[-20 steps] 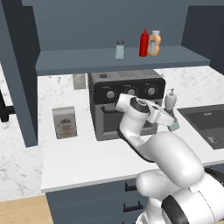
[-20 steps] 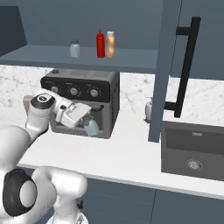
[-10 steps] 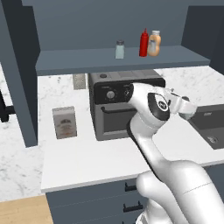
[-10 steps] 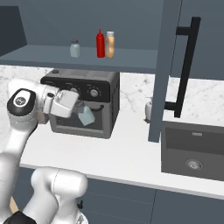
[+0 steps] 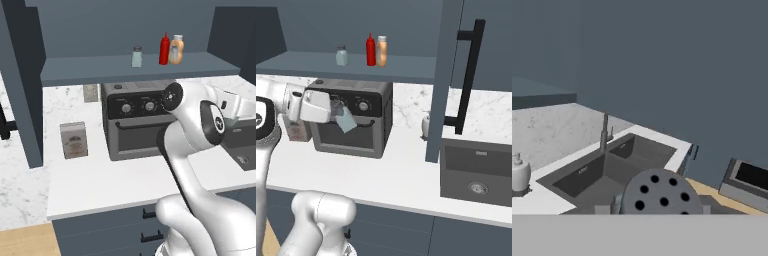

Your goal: Put the shaker and condiment bottle from the counter next to their counterparts in the cabinet.

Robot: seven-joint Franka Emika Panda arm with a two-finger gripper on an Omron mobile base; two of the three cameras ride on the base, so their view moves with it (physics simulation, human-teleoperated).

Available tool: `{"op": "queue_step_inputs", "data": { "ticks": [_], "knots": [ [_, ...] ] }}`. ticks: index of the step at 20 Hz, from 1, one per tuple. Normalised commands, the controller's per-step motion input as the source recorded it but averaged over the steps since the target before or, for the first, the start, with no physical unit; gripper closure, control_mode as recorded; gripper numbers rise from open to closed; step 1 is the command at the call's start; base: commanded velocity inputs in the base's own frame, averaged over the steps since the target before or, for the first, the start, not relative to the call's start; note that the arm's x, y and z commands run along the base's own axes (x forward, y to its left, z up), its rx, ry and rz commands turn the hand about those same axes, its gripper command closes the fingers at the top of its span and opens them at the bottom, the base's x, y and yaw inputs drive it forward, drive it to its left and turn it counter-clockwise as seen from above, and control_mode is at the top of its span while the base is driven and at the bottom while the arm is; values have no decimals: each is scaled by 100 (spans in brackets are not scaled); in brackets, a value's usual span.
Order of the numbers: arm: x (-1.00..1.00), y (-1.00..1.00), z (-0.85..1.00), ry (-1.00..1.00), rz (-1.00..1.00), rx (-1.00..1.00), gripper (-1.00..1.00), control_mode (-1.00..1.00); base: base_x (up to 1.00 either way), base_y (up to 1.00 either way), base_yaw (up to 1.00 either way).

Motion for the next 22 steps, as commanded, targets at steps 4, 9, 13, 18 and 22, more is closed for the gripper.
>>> {"op": "queue_step_inputs", "data": {
  "ticks": [4,9,13,18,22],
  "knots": [
    [-38,26,58,0,12,0,100,-100,0,0,0],
    [-24,81,12,0,13,-9,100,-100,0,0,0],
    [0,77,2,0,28,-9,100,-100,0,0,0],
    [0,23,49,0,26,0,100,-100,0,0,0],
    [0,1,63,0,23,0,100,-100,0,0,0]
  ]
}}
